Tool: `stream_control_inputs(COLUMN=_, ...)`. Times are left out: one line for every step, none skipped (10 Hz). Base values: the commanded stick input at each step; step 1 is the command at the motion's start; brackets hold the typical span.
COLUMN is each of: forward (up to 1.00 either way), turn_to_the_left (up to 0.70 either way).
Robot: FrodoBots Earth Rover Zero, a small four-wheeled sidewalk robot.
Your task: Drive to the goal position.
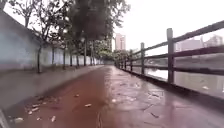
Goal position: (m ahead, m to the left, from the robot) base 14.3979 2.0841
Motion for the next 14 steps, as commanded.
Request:
stream_control_inputs(forward=1.00, turn_to_the_left=0.00)
stream_control_inputs(forward=1.00, turn_to_the_left=0.00)
stream_control_inputs(forward=1.00, turn_to_the_left=0.00)
stream_control_inputs(forward=0.96, turn_to_the_left=0.00)
stream_control_inputs(forward=0.05, turn_to_the_left=0.00)
stream_control_inputs(forward=0.00, turn_to_the_left=0.00)
stream_control_inputs(forward=0.00, turn_to_the_left=0.00)
stream_control_inputs(forward=0.70, turn_to_the_left=0.00)
stream_control_inputs(forward=1.00, turn_to_the_left=0.00)
stream_control_inputs(forward=1.00, turn_to_the_left=0.00)
stream_control_inputs(forward=1.00, turn_to_the_left=0.00)
stream_control_inputs(forward=1.00, turn_to_the_left=0.00)
stream_control_inputs(forward=1.00, turn_to_the_left=0.00)
stream_control_inputs(forward=1.00, turn_to_the_left=0.00)
